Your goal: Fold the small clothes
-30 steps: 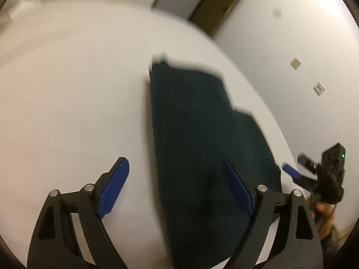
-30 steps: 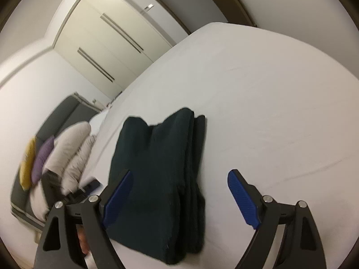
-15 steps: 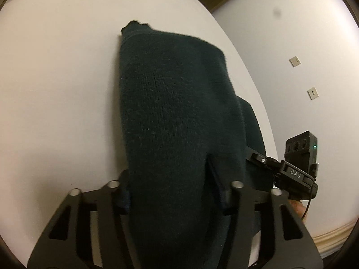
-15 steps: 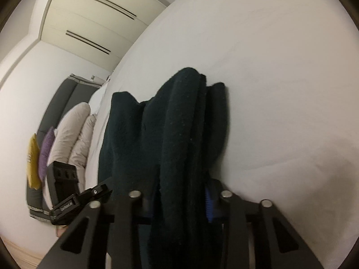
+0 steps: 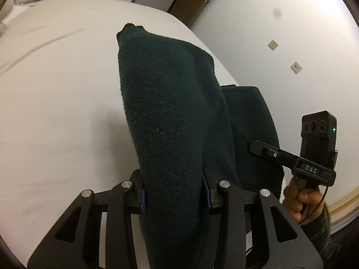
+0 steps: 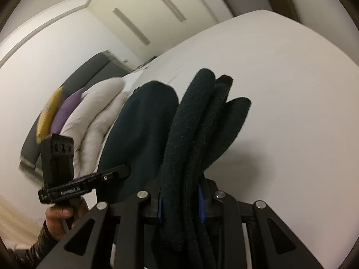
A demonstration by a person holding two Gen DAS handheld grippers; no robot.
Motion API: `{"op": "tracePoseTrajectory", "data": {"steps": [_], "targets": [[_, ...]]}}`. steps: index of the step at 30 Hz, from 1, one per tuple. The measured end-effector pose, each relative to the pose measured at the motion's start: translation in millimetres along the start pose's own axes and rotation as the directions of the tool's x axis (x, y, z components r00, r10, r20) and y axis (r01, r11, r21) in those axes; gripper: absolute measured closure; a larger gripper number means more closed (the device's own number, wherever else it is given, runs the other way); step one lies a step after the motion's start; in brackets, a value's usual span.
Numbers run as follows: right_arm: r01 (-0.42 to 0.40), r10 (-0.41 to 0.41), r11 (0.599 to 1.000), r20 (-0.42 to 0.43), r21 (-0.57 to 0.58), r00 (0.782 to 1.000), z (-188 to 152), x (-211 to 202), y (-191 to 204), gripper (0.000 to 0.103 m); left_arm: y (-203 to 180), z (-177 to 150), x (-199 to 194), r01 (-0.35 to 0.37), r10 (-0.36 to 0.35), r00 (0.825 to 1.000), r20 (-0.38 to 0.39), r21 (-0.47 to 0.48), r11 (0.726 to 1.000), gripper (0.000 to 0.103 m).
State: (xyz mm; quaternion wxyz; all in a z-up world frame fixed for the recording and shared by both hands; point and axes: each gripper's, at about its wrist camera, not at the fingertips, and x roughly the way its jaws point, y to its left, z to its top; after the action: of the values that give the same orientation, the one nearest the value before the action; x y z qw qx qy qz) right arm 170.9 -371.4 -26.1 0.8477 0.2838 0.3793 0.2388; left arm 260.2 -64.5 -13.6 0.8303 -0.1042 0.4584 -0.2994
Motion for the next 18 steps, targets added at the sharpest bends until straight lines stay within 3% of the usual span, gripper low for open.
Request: {"op": "tracePoseTrajectory", "data": {"steps": [6,10,13,14,16,18], "targets": [[-0.059,0.063,0.996,-0.066,0.061,0.996,-58.8,28.5,16.1,0.078,23.4,-78.2,-34.5,-0.06,0.059,0.998,-0.027,-0.07,0.996,0.068],[-0.033,0.042,0.996,-0.101,0.083,0.994,-80.0,54.1,11.7,0.077,40.5,-116.2,-27.5,-0.077,0.071,0.996,-0.06,-0.11,0.991,0.066],[0.015,-0.003,0.987,-0.077,0.157,0.997,-96.1,64.3,-16.1,0.074,65.8,-134.3,-17.5,-0.056,0.052,0.998,-0.029,-0.181,0.982,0.053],[-0.011,0.025,0.978,-0.062,0.209,0.998,-98.8,67.2,-30.1,0.067,70.2,-136.4,-15.5,-0.034,0.031,0.999,-0.019,-0.207,0.978,0.047],[-0.103,0.11,0.96,-0.011,0.259,0.994,-100.1,72.1,-46.0,0.067,74.2,-140.4,-11.3,-0.019,0.018,1.0,-0.008,-0.237,0.971,0.037],[-0.139,0.141,0.953,0.01,0.269,0.99,-101.9,71.4,-47.8,0.067,82.5,-144.4,-10.2,-0.002,0.005,1.0,0.012,-0.238,0.971,0.033]]}}
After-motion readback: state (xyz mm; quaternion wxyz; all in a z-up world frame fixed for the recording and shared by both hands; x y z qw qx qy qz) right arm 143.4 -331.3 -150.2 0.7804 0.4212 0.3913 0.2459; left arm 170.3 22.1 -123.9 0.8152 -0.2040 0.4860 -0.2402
